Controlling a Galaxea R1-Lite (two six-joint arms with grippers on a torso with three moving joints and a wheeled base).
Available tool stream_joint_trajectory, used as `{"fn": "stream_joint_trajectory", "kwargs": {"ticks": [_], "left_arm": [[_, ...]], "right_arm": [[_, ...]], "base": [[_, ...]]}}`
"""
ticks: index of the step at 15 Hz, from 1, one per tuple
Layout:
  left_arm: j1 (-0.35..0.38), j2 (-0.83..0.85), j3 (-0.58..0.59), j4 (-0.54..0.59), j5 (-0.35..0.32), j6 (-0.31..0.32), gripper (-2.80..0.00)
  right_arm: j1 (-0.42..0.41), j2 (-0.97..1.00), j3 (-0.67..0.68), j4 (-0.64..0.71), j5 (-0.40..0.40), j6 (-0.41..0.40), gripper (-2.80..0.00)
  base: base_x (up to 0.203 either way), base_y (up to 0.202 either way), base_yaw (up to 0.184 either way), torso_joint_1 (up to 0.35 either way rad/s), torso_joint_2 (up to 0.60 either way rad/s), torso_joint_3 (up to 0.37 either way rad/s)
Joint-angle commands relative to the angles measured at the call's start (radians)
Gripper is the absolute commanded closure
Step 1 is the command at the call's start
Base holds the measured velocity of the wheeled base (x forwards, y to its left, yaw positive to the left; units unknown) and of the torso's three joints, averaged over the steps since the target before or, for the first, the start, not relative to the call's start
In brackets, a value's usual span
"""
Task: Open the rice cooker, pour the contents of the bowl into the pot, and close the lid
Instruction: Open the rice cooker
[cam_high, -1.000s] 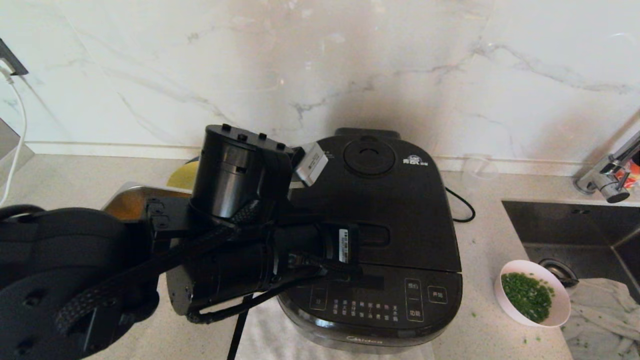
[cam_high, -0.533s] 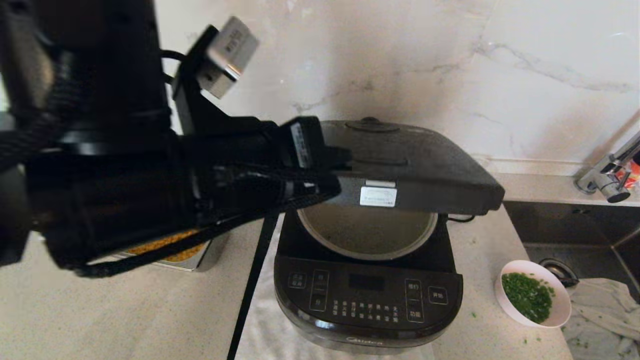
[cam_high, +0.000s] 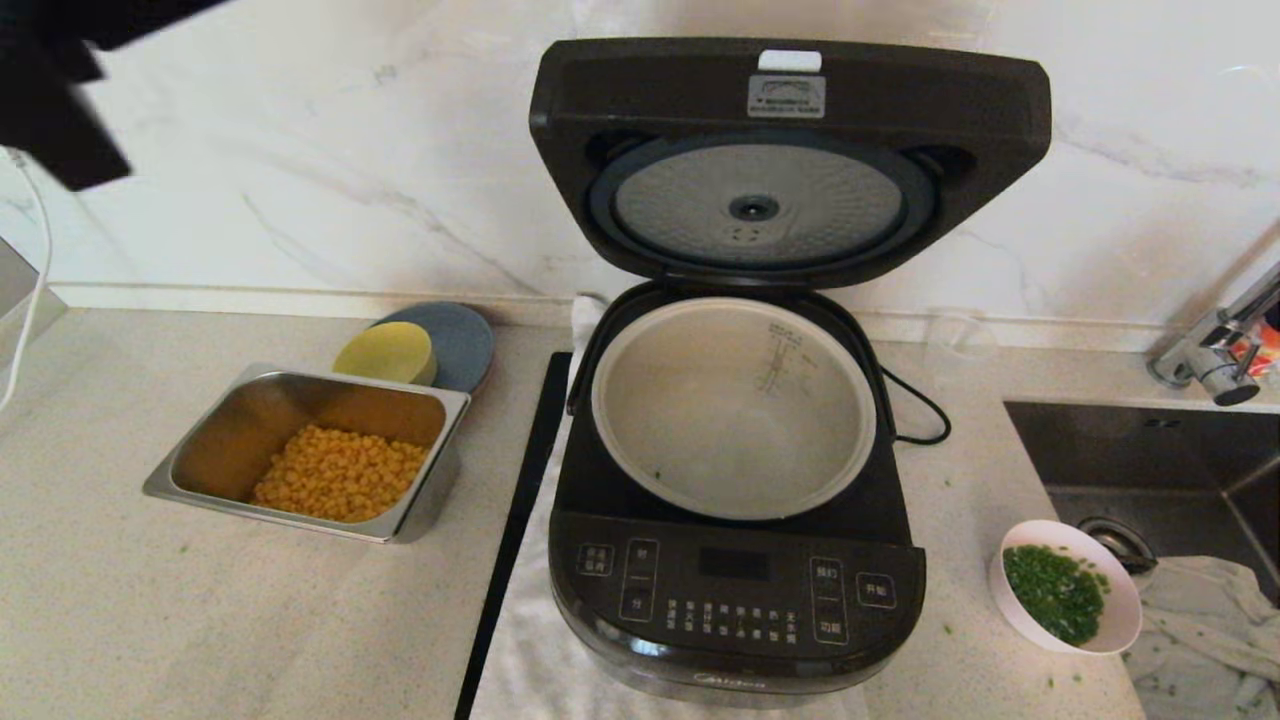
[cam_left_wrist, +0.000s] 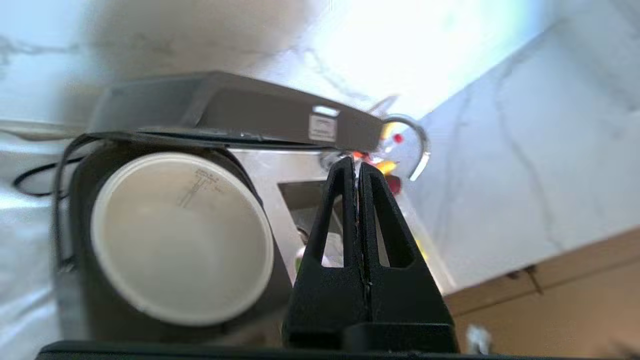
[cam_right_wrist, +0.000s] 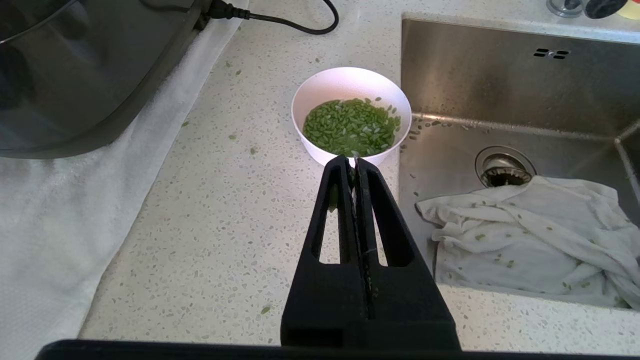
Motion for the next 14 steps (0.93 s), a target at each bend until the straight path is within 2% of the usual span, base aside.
{"fn": "stream_joint_trajectory", "kwargs": {"ticks": [1,3,4,6,9,14], "left_arm": [[0.0,-0.13,0.012,0.146,-0.02,-0.004,0.0],[0.0,-0.142,0.079,0.286,-0.093,-0.003,0.0],[-0.001,-0.132,0.127,0.316,-0.129,0.001,0.0],[-0.005,-0.051,0.169,0.327,-0.16,0.02,0.0],[-0.016,0.099,0.148,0.303,-0.17,0.049,0.0],[-0.03,0.35,-0.01,0.16,-0.17,0.051,0.0]], "right_arm": [[0.0,0.0,0.0,0.0,0.001,0.0,0.0],[0.0,0.0,0.0,0.0,0.001,0.0,0.0],[0.0,0.0,0.0,0.0,0.001,0.0,0.0],[0.002,0.0,0.0,0.0,0.0,0.0,0.0],[0.0,0.0,0.0,0.0,0.001,0.0,0.0],[0.002,0.0,0.0,0.0,0.001,0.0,0.0]], "base": [[0.0,0.0,0.0,0.0,0.0,0.0],[0.0,0.0,0.0,0.0,0.0,0.0],[0.0,0.0,0.0,0.0,0.0,0.0],[0.0,0.0,0.0,0.0,0.0,0.0],[0.0,0.0,0.0,0.0,0.0,0.0],[0.0,0.0,0.0,0.0,0.0,0.0]]}}
